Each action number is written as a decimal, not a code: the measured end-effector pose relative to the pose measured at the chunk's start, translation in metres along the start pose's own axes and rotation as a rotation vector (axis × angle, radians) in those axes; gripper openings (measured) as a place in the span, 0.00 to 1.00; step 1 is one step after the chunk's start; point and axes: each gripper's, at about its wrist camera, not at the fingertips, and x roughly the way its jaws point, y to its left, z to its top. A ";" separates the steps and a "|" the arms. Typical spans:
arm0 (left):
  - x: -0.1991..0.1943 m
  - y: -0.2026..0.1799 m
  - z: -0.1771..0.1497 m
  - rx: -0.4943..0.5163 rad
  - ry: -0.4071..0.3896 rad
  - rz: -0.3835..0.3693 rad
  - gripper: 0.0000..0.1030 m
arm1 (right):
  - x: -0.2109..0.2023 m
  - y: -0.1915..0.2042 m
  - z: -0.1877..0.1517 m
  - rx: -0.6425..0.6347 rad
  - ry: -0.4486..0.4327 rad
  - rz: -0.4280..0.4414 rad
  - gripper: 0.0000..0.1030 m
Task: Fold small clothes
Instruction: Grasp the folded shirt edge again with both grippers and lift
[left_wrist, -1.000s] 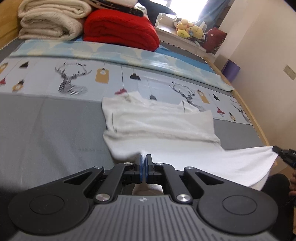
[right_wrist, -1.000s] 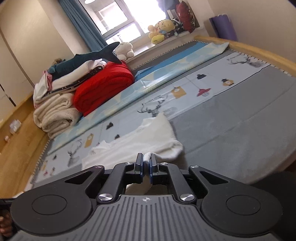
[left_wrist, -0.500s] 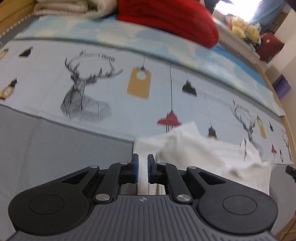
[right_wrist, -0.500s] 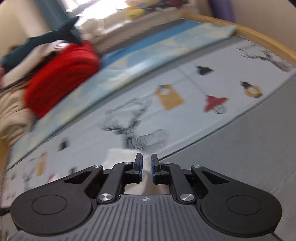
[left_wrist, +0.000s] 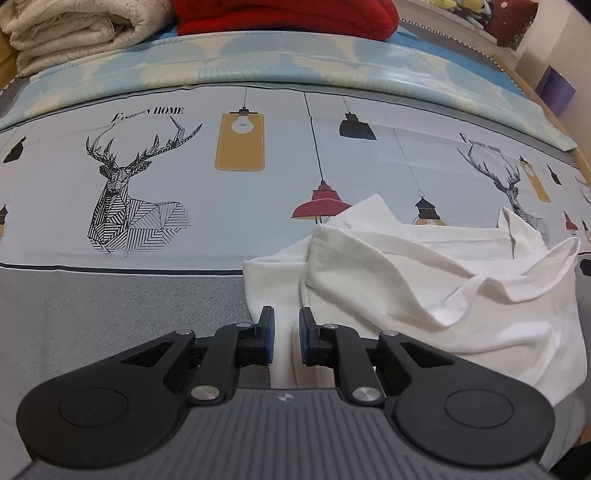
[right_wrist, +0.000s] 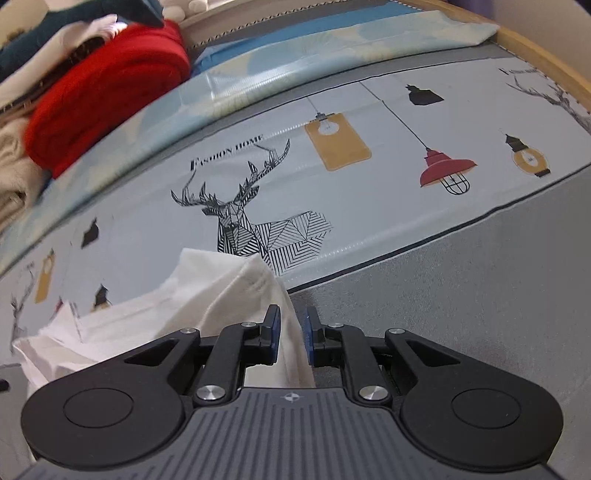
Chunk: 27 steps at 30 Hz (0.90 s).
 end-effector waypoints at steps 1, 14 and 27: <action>0.003 -0.001 0.002 0.001 0.004 0.005 0.14 | 0.003 0.002 0.001 -0.003 0.003 -0.001 0.16; 0.023 0.004 0.020 -0.058 -0.010 -0.053 0.29 | 0.038 0.014 0.006 -0.067 0.036 -0.017 0.28; 0.057 -0.016 0.042 0.016 -0.040 -0.095 0.39 | 0.057 0.017 0.012 -0.102 0.032 -0.012 0.28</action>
